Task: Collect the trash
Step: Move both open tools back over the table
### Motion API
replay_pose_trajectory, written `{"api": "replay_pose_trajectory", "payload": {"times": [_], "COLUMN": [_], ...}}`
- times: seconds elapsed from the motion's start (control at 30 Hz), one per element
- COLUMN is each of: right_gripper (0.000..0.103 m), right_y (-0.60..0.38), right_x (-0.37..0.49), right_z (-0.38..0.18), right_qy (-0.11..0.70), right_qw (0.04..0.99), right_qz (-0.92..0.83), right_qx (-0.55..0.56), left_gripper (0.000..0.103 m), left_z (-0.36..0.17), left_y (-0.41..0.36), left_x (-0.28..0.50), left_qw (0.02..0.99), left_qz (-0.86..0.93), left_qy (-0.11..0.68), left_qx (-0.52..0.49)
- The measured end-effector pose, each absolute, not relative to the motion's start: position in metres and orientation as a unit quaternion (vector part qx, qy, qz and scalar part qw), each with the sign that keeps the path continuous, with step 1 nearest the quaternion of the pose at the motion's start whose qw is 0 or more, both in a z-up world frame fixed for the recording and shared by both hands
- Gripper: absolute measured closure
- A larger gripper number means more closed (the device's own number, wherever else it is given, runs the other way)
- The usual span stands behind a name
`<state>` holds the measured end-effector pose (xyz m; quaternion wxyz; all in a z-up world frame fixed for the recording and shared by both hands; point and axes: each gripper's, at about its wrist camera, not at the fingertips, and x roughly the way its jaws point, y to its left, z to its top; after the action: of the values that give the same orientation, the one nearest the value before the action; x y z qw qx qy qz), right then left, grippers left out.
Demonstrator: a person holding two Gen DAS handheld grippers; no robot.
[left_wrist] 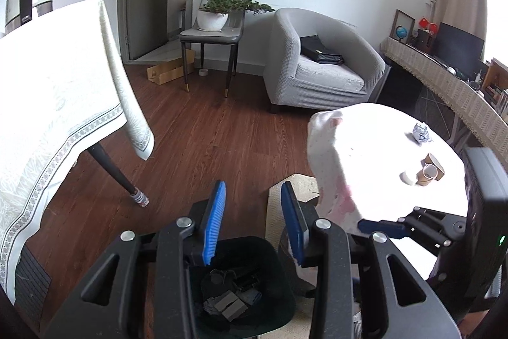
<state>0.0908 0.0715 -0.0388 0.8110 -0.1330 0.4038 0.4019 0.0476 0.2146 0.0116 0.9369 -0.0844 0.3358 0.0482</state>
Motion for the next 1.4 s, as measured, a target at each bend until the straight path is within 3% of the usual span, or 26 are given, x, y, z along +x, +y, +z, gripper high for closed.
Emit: {"api": "replay_pose_trajectory", "payload": {"times": [0.43,0.97,1.4], "right_gripper": [0.034,0.039,0.049], "right_y": [-0.016,-0.142,-0.183], "right_x": [0.123,0.158,0.18], "right_z": [-0.031,-0.032,-0.046], "right_qy": [0.387,0.383,0.417], "right_qw": [0.857,0.893,0.888], "right_qz": [0.326,0.234,0.192], "right_qx": [-0.098,-0.044,-0.024], "left_gripper": [0.052,0.051,0.051], "left_z": [0.01,-0.018,-0.038], "left_y": [0.152,0.06,0.008], "left_x": [0.077,0.119,0.144], "left_qw": [0.936,0.923,0.906], "left_qz": [0.005,-0.038,-0.075], "left_qy": [0.344,0.383,0.416], "left_qx": [-0.067,-0.011,0.024]}}
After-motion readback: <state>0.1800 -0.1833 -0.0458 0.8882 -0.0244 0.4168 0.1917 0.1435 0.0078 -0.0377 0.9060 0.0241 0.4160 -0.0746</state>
